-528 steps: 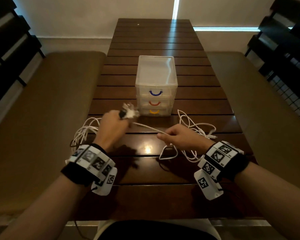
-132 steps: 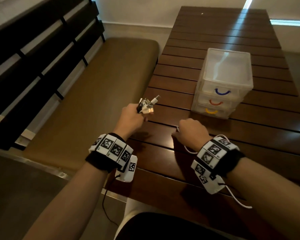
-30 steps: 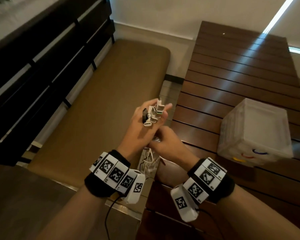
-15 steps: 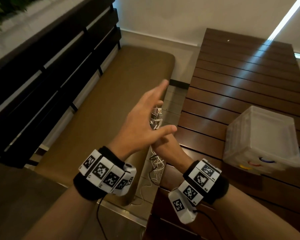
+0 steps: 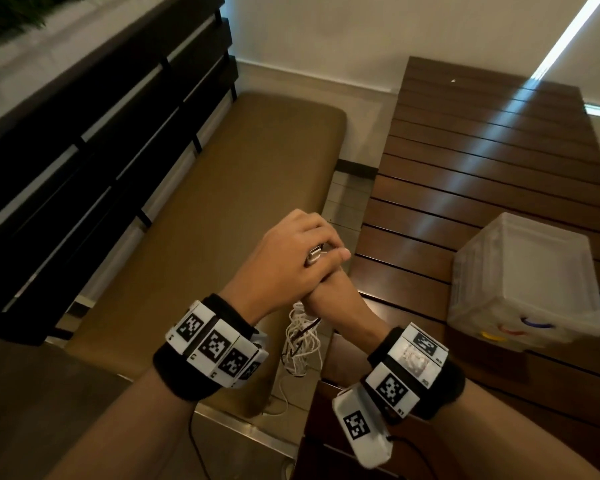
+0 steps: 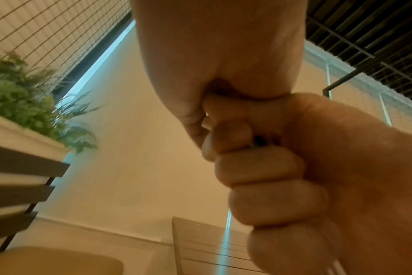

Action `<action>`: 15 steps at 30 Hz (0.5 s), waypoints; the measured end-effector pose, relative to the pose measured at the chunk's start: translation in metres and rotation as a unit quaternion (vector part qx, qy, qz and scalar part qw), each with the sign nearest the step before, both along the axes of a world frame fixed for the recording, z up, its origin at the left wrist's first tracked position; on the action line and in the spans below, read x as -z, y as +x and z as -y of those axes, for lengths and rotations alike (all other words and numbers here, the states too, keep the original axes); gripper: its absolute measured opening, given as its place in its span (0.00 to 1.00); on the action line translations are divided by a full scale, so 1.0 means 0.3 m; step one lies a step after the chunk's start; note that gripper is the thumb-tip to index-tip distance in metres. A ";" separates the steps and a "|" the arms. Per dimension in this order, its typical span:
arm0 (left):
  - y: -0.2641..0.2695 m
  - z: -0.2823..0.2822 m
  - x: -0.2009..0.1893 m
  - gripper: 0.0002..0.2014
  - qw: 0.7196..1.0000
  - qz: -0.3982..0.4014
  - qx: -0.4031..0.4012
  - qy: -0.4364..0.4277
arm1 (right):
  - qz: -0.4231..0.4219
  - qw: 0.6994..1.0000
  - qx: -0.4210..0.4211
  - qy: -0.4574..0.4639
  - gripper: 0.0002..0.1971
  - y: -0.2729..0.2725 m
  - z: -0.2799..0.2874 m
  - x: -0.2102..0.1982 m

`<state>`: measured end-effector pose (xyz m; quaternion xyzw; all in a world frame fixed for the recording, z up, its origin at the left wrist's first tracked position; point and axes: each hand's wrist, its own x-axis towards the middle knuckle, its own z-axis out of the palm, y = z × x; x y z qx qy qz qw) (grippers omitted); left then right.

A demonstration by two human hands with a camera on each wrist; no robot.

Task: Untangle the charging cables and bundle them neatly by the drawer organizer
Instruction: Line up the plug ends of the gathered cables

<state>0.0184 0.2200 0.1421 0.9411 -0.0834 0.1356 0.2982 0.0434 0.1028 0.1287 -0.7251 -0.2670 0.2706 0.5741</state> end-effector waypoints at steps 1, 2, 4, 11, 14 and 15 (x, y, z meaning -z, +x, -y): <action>0.002 -0.006 -0.006 0.23 1.000 -0.010 0.015 0.017 | 0.004 1.000 0.005 -0.012 0.25 0.005 0.000 -0.007; 0.002 -0.010 -0.013 0.28 0.999 -0.022 0.027 0.000 | 0.008 1.000 0.007 -0.024 0.25 0.012 -0.001 -0.008; 0.001 -0.011 -0.025 0.34 0.989 -0.051 0.020 -0.138 | -0.001 0.999 0.002 -0.038 0.21 0.025 -0.005 -0.003; 0.022 0.012 -0.015 0.18 0.980 -0.066 -0.008 -0.187 | 0.014 0.999 0.006 -0.031 0.11 0.034 -0.015 0.004; 0.030 0.008 -0.015 0.18 0.984 -0.036 -0.021 -0.173 | 0.001 0.999 0.016 -0.034 0.13 0.037 -0.009 0.003; 0.033 0.006 -0.018 0.19 0.980 -0.036 -0.021 -0.193 | -0.006 1.000 0.015 -0.027 0.17 0.038 -0.004 0.000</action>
